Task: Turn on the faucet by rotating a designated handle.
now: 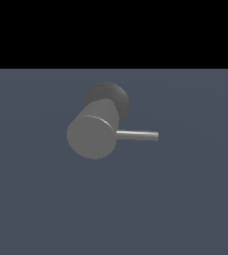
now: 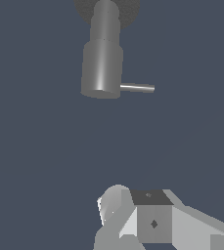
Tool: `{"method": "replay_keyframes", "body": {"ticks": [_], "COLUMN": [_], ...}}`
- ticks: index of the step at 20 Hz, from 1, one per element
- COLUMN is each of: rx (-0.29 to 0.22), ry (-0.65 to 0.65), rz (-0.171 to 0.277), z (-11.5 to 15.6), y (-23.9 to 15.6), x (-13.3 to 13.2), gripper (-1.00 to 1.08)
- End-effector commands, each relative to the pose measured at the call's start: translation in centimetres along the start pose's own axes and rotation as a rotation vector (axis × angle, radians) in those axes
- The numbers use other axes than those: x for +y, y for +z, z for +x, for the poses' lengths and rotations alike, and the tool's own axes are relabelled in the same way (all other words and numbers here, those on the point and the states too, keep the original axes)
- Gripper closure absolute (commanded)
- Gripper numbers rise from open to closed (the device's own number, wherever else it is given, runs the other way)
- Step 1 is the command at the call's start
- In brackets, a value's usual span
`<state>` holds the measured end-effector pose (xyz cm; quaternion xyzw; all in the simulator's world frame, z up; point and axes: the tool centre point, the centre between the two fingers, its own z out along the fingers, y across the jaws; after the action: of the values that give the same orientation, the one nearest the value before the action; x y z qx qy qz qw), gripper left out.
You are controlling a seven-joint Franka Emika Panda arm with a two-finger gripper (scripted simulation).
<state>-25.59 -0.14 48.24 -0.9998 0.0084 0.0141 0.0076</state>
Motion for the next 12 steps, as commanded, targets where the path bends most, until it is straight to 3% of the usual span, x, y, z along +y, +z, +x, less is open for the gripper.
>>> {"method": "replay_keyframes", "body": {"ticks": [1, 6, 12], "rx": [0.0, 0.007, 0.037], "ry": [0.0, -0.005, -0.026], "rz": [0.0, 0.027, 0.13], "z": [0.0, 0.01, 0.08], "y": [0.0, -0.11, -0.61], "x": [0.0, -0.1, -0.44], "gripper": [1.08, 1.08, 1.08]}}
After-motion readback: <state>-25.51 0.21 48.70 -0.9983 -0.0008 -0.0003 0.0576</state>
